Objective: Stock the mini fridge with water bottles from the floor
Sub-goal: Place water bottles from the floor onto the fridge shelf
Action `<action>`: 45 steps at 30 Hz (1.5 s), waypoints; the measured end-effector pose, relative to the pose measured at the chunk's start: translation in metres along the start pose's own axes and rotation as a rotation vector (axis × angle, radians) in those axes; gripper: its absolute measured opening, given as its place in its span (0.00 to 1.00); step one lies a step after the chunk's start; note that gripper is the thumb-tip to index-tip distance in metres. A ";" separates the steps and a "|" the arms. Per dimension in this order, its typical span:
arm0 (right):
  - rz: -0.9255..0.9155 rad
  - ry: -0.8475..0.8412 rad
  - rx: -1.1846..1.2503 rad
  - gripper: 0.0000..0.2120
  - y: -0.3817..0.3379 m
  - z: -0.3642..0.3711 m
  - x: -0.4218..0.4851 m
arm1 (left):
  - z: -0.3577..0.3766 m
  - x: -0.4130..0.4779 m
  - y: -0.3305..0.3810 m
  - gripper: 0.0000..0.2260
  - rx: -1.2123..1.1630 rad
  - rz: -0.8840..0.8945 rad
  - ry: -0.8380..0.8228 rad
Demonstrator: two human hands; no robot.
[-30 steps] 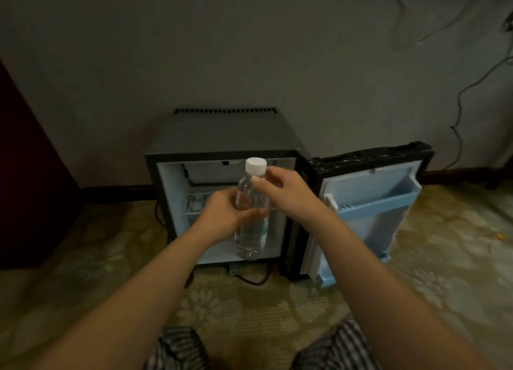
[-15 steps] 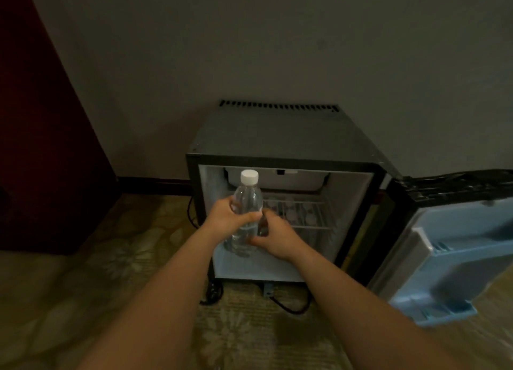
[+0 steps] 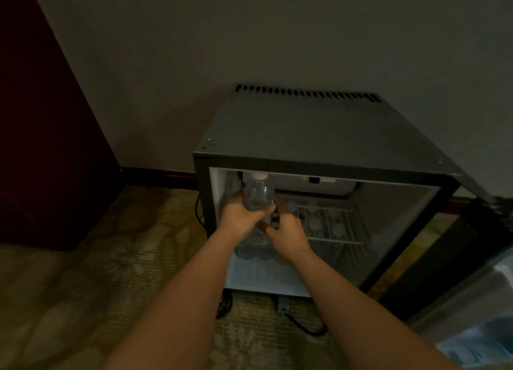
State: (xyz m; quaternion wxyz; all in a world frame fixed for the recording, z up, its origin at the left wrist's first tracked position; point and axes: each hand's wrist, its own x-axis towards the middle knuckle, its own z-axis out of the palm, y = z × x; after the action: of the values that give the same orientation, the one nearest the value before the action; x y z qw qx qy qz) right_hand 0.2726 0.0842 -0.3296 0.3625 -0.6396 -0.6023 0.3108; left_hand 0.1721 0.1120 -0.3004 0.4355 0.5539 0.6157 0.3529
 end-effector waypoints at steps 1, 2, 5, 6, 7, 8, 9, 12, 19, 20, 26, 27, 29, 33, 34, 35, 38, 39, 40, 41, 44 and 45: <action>0.011 0.009 -0.004 0.29 0.001 0.003 0.004 | 0.003 0.004 0.001 0.25 0.024 -0.002 0.022; 0.026 0.012 -0.005 0.31 0.003 0.005 0.008 | 0.006 0.008 0.003 0.26 0.060 -0.009 0.039; 0.080 0.009 0.038 0.29 0.008 0.010 0.018 | 0.014 0.022 0.005 0.28 0.198 -0.067 0.056; 0.100 0.009 0.054 0.28 0.011 0.011 0.022 | 0.016 0.026 0.004 0.29 0.213 -0.077 0.053; 0.127 0.004 0.058 0.26 0.013 0.010 0.026 | 0.017 0.031 0.003 0.30 0.215 -0.083 0.048; 0.159 -0.006 0.049 0.25 0.015 0.011 0.029 | 0.018 0.034 0.001 0.30 0.217 -0.086 0.049; 0.180 -0.018 0.040 0.24 0.015 0.012 0.031 | 0.019 0.037 0.000 0.30 0.215 -0.084 0.058; 0.169 -0.040 0.111 0.23 0.016 0.020 0.039 | 0.019 0.043 -0.003 0.29 0.154 -0.056 0.133; 0.185 -0.187 0.076 0.26 0.020 0.031 0.047 | 0.021 0.048 -0.010 0.32 0.109 -0.100 0.175; 0.194 -0.206 0.063 0.28 0.022 0.032 0.047 | 0.021 0.047 -0.010 0.31 0.125 -0.107 0.157; 0.274 -0.280 0.015 0.30 0.024 0.021 0.033 | 0.023 0.041 -0.013 0.19 0.284 -0.166 0.154; 0.273 -0.265 -0.002 0.28 0.023 0.017 0.029 | 0.022 0.040 -0.012 0.17 0.276 -0.184 0.159; 0.238 -0.233 -0.068 0.22 0.021 0.009 0.022 | 0.018 0.038 -0.012 0.15 0.242 -0.207 0.171; 0.214 -0.186 -0.130 0.12 0.014 -0.008 0.001 | 0.009 0.018 -0.014 0.15 0.340 -0.148 0.085; 0.221 -0.177 -0.131 0.11 0.012 -0.012 -0.004 | 0.006 0.012 -0.014 0.14 0.377 -0.126 0.011; 0.220 -0.165 -0.146 0.11 0.010 -0.017 -0.011 | 0.003 0.003 -0.011 0.14 0.402 -0.121 -0.075; 0.206 -0.151 -0.202 0.13 0.005 -0.037 -0.032 | -0.003 -0.019 -0.001 0.17 0.504 -0.096 -0.268; 0.198 -0.143 -0.212 0.13 0.004 -0.044 -0.038 | -0.004 -0.027 0.004 0.16 0.545 -0.084 -0.335; 0.193 -0.136 -0.216 0.12 0.001 -0.051 -0.044 | -0.003 -0.033 0.008 0.14 0.578 -0.061 -0.395; 0.184 -0.127 -0.230 0.12 -0.002 -0.061 -0.051 | -0.001 -0.041 0.015 0.12 0.606 -0.050 -0.448; 0.180 -0.097 -0.282 0.11 -0.009 -0.088 -0.075 | 0.006 -0.070 0.033 0.13 0.665 0.002 -0.522; 0.182 -0.077 -0.292 0.11 -0.012 -0.097 -0.083 | 0.009 -0.081 0.041 0.14 0.691 0.039 -0.527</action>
State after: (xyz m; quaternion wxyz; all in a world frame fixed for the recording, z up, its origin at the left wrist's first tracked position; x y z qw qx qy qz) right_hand 0.3403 -0.0074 -0.2703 0.2128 -0.7248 -0.5943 0.2759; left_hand 0.1958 0.0369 -0.2544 0.3600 0.7497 0.5549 -0.0189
